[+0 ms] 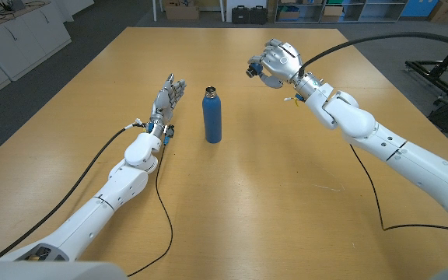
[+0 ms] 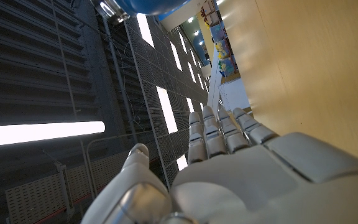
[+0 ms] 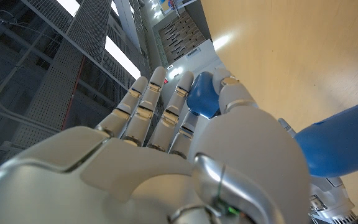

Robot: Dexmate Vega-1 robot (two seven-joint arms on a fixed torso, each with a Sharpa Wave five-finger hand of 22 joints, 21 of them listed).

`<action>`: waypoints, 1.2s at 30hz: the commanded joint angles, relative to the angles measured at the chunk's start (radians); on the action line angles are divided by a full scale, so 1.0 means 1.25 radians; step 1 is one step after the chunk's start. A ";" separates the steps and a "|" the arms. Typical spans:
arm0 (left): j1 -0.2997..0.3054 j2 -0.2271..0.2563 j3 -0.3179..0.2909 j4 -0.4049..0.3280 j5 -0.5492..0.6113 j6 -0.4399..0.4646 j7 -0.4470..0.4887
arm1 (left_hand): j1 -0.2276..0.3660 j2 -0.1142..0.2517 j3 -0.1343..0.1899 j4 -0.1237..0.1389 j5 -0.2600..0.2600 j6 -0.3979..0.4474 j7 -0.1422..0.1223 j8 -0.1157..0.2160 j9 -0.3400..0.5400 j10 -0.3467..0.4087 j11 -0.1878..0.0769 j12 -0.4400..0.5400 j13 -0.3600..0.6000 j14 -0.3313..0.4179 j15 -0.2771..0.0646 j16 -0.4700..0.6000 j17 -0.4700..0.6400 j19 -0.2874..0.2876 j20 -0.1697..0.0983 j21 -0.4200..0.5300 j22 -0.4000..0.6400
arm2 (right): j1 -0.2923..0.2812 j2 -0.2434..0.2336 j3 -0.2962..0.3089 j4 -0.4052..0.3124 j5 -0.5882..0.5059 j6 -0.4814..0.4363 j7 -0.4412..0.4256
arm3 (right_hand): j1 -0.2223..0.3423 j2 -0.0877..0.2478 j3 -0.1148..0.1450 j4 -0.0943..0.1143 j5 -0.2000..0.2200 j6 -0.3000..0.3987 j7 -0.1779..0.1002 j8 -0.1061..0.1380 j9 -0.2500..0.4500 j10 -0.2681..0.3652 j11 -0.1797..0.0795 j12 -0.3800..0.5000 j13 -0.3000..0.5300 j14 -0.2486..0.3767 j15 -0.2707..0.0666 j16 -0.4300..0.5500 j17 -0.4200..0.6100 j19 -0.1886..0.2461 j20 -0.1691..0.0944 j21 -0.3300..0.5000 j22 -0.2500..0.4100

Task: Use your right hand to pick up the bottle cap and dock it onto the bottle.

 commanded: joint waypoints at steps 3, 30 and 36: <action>-0.006 0.000 0.002 -0.001 -0.001 0.004 -0.003 | 0.001 0.008 0.001 -0.003 -0.004 0.010 0.001 -0.001 0.002 0.006 -0.003 -0.001 0.001 0.006 -0.020 -0.002 0.003 0.003 -0.014 -0.001 0.002 | 0.056 0.035 -0.056 0.019 -0.095 0.008 -0.062 | -0.001 0.032 0.005 0.007 0.007 0.163 -0.012 0.008 0.004 0.006 -0.007 -0.002 0.001 0.007 -0.110 -0.002 0.000 0.009 -0.037 0.002 0.003; 0.006 0.005 -0.004 -0.025 0.004 0.004 0.009 | 0.000 0.009 0.001 -0.004 -0.004 0.015 0.000 -0.001 0.002 0.009 -0.002 -0.003 0.002 0.007 -0.019 -0.003 0.003 0.002 -0.014 -0.001 0.002 | 0.146 0.077 -0.144 0.061 -0.227 0.018 -0.206 | -0.004 0.044 0.007 0.011 0.014 0.167 -0.012 0.008 0.006 0.015 -0.007 -0.013 0.002 0.019 -0.114 -0.014 0.000 0.041 -0.074 0.010 0.000; 0.009 0.002 -0.006 -0.025 0.003 0.001 0.012 | 0.000 0.009 0.001 -0.005 -0.004 0.016 0.000 -0.002 0.002 0.011 -0.001 -0.003 0.002 0.007 -0.020 -0.003 0.003 0.002 -0.014 -0.001 0.002 | 0.157 0.087 -0.161 0.083 -0.254 0.001 -0.270 | -0.002 0.044 0.008 0.010 0.016 0.167 -0.012 0.008 0.007 0.018 -0.007 -0.015 0.003 0.021 -0.115 -0.017 -0.001 0.040 -0.084 0.009 -0.001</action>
